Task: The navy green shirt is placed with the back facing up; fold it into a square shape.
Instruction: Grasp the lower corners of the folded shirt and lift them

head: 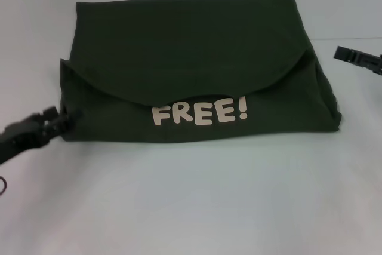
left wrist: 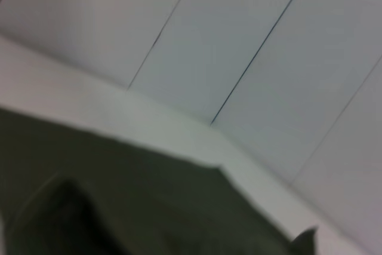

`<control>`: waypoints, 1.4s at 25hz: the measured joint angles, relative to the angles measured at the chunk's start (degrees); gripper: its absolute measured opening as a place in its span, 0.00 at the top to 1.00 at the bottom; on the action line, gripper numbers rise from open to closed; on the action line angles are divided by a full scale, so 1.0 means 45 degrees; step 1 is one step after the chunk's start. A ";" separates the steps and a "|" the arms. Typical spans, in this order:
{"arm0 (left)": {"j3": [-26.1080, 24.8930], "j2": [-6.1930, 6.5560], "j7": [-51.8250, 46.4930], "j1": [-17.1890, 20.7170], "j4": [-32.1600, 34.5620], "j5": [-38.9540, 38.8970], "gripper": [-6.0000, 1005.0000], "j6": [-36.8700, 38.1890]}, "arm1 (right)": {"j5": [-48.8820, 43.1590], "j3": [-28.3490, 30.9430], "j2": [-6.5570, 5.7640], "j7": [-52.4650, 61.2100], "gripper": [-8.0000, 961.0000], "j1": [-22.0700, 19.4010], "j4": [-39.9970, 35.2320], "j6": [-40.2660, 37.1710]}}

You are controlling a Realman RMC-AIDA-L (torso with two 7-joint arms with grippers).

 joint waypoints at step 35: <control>0.1739 -0.0570 0.0410 -0.0902 -0.0217 0.1438 0.30 -0.4604 | 0.0316 0.0320 0.0167 0.0196 0.10 -0.0356 0.0161 0.0527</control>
